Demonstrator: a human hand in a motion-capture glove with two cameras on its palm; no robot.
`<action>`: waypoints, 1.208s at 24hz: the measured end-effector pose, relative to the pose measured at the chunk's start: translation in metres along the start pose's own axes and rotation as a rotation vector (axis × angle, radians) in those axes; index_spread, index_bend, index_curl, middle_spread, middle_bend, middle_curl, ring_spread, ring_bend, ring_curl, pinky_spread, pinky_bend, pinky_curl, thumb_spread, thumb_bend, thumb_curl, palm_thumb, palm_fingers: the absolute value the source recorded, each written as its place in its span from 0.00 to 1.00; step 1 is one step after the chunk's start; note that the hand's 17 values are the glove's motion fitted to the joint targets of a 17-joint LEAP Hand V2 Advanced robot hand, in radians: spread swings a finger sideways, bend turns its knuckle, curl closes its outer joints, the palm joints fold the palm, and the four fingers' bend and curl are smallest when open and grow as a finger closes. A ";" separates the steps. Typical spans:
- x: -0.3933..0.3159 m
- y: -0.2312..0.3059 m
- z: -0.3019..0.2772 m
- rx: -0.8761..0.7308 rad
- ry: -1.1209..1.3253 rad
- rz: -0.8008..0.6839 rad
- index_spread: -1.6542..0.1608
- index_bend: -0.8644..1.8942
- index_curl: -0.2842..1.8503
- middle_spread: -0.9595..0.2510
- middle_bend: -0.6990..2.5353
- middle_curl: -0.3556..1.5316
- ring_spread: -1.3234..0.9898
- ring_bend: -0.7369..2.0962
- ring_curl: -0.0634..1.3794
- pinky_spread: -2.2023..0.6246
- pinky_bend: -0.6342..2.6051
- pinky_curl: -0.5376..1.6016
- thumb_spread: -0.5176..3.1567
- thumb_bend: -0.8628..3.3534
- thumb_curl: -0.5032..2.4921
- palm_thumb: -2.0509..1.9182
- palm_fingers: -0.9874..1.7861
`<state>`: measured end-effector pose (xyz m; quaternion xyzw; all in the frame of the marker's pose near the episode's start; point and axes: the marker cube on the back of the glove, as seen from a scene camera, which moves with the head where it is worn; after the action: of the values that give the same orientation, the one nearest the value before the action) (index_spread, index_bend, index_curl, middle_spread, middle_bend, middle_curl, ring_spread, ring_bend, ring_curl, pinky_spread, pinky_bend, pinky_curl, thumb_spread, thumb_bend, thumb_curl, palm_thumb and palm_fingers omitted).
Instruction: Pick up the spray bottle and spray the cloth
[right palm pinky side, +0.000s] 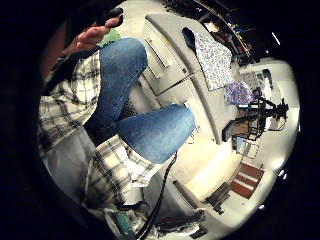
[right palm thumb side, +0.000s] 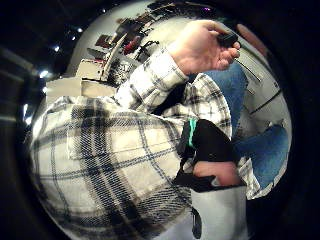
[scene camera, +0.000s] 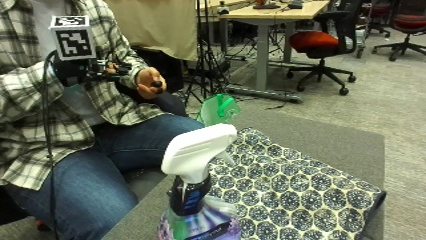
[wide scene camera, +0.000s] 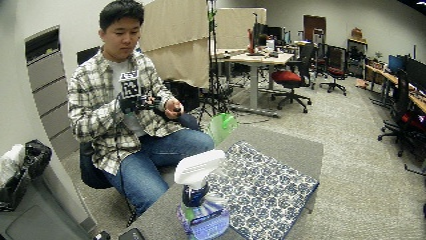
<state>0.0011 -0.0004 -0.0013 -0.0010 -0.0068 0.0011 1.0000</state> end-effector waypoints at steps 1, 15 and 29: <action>0.001 -0.001 -0.001 0.001 -0.004 0.004 0.81 0.40 0.17 0.76 0.28 0.21 0.59 0.35 0.08 0.81 0.29 0.27 0.25 0.27 0.20 0.62 0.48; 0.009 -0.005 -0.001 0.005 -0.023 0.015 0.73 0.39 0.24 0.73 0.27 0.27 0.60 0.35 0.14 0.84 0.31 0.31 0.41 0.26 0.25 0.64 0.46; 0.129 -0.019 -0.022 0.268 -0.109 0.251 0.73 0.37 0.25 0.74 0.27 0.29 0.60 0.37 0.18 0.84 0.32 0.33 0.45 0.24 0.28 0.65 0.46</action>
<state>0.1303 -0.0194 -0.0219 0.1314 -0.0606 0.1268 0.9813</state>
